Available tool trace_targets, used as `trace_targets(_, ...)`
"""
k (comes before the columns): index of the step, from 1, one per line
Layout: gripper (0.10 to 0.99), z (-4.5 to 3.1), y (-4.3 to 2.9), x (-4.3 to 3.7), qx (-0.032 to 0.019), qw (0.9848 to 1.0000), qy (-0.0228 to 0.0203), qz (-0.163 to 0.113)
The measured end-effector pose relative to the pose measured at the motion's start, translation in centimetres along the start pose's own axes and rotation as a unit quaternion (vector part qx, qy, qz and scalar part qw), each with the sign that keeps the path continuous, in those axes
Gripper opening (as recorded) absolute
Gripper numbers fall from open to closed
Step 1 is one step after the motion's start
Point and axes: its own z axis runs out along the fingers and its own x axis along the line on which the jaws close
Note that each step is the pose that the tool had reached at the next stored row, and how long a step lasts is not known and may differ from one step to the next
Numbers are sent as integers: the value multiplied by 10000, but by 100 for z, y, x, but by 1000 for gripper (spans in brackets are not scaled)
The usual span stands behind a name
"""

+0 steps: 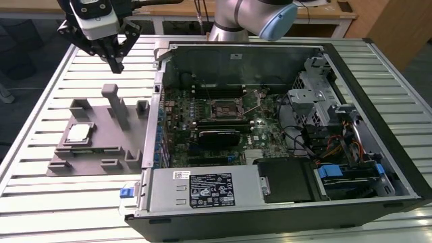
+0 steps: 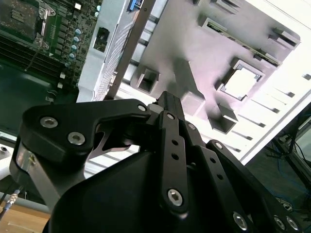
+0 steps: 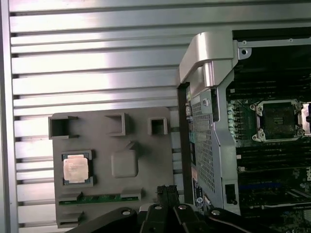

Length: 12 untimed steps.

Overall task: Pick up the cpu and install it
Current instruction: 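Reach for the cpu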

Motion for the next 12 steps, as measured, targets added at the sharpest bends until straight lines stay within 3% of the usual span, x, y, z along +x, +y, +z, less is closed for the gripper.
trace_targets(12, 106, 55, -9, 137, 0, 10000, 0, 6)
